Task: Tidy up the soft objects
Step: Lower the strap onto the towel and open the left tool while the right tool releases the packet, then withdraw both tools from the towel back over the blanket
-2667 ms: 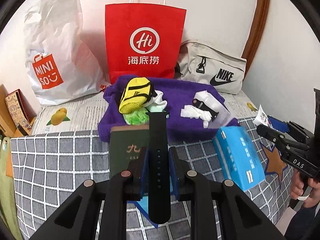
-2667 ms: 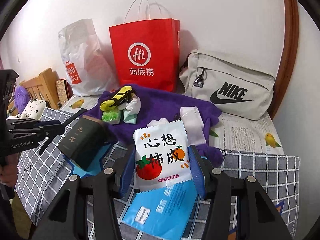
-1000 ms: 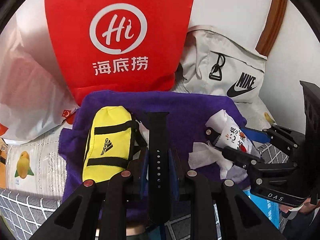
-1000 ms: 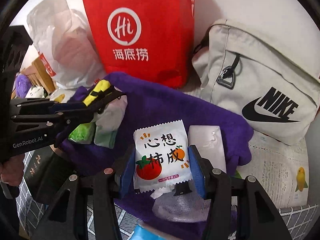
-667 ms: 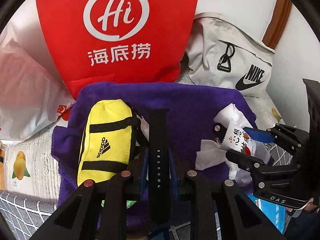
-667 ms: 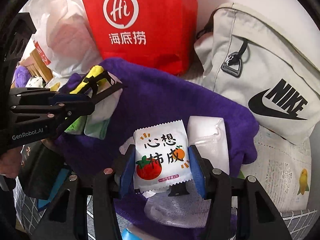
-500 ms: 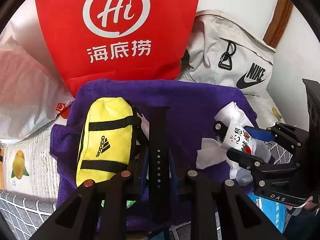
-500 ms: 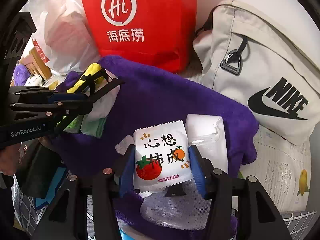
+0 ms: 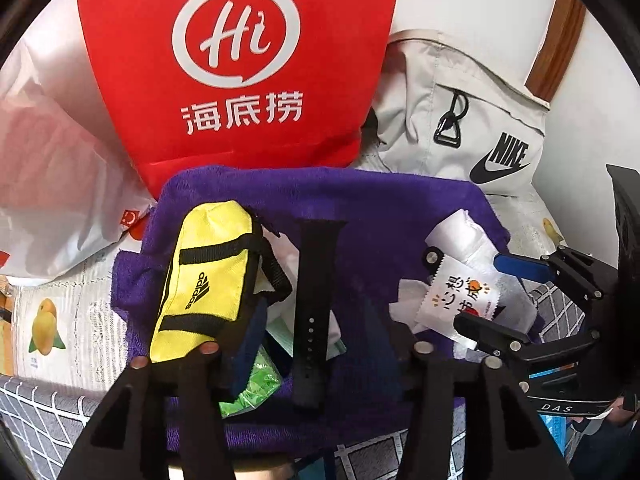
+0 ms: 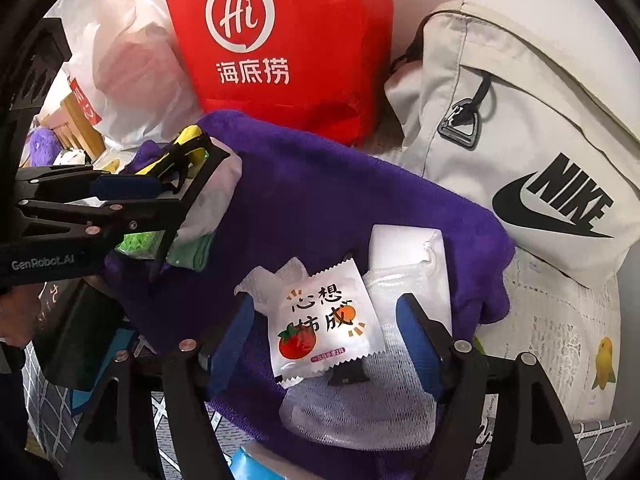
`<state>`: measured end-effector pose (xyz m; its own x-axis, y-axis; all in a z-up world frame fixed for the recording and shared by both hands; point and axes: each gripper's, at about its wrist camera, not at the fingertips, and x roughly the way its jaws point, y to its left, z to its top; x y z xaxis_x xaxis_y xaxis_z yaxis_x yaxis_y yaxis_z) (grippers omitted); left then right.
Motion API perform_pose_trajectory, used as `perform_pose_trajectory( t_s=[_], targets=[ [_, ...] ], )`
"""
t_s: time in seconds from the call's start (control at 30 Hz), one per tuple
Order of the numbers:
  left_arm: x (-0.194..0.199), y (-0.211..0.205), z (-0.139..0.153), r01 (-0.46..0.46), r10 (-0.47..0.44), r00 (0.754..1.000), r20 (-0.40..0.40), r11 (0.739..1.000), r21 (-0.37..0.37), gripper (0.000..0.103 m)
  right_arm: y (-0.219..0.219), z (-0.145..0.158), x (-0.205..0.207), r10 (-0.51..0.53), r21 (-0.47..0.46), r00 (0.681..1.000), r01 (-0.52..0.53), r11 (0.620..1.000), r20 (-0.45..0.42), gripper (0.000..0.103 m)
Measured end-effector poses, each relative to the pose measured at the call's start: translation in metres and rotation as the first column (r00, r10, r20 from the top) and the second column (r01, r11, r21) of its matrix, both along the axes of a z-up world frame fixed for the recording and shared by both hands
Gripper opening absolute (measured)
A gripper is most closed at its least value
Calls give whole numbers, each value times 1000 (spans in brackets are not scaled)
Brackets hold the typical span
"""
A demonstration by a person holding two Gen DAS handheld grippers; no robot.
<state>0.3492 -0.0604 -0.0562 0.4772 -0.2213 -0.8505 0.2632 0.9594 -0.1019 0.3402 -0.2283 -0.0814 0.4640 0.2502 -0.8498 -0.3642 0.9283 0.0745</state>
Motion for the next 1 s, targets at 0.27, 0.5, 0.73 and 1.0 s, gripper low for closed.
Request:
perform_pose_trajectory(
  t_s=[0.27, 0.5, 0.73, 1.0],
  targets=[
    [-19, 2, 18, -18, 17, 999, 34, 999, 45, 68, -5, 21, -17, -33, -10, 999, 34, 999, 40, 74],
    [-55, 9, 41, -27, 24, 998, 60, 998, 55, 75, -5, 49, -50, -77, -2, 993, 77, 997, 86, 83],
    [-105, 26, 60, -53, 48, 995, 90, 997, 56, 83, -7, 77, -99, -144, 32, 979, 141, 989, 144, 95],
    [-160, 42, 71, -83, 77, 992, 105, 995, 58, 91, 1, 95, -162, -188, 15, 968, 188, 982, 167, 99]
  ],
)
